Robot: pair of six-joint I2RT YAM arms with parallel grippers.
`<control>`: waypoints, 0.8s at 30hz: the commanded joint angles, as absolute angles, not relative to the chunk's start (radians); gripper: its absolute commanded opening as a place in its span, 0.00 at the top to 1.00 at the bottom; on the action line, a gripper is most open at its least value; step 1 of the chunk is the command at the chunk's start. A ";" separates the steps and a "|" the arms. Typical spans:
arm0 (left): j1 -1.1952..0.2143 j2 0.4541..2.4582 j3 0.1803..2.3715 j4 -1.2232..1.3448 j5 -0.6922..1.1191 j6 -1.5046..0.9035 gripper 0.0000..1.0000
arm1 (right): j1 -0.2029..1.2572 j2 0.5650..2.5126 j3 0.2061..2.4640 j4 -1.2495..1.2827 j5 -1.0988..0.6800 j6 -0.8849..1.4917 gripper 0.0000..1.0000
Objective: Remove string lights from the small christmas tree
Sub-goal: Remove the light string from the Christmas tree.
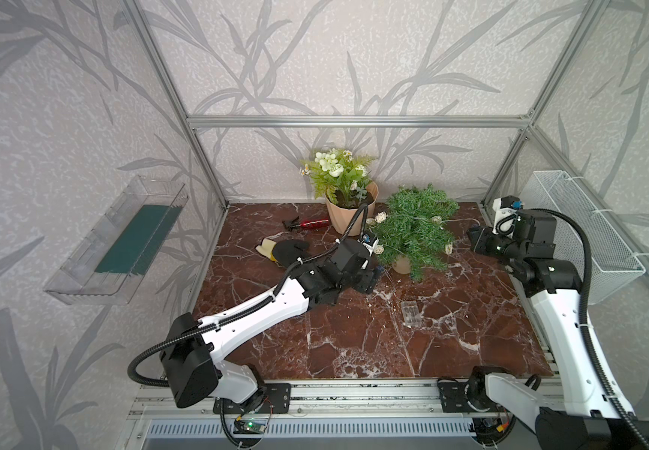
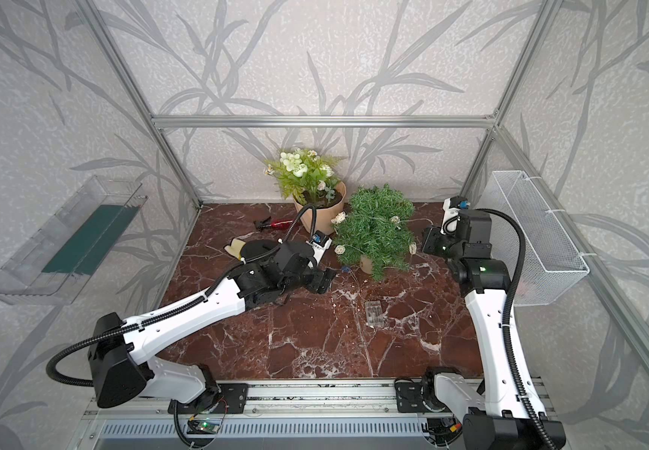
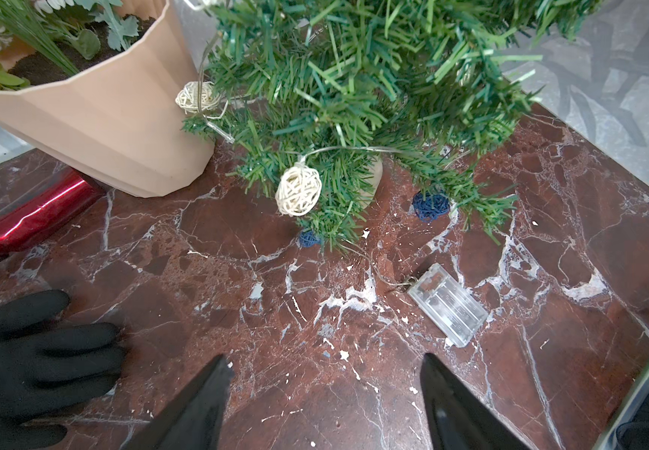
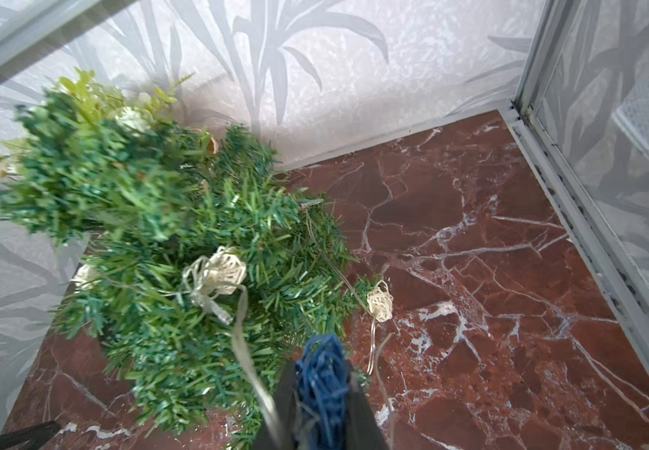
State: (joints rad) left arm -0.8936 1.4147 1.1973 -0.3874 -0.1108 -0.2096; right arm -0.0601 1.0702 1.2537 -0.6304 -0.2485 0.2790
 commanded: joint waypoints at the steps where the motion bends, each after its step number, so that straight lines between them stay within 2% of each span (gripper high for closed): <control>1: -0.891 1.370 1.181 -0.373 -0.120 -0.206 0.23 | -0.062 1.052 1.324 -0.687 -0.313 0.274 0.91; 10: -0.877 1.345 1.176 -0.361 -0.109 -0.211 0.23 | 0.077 1.072 1.491 -0.734 -0.319 0.270 0.91; 24: -0.781 1.331 1.336 -0.379 -0.042 -0.117 0.18 | 0.482 1.246 1.802 -0.793 -0.138 0.215 0.91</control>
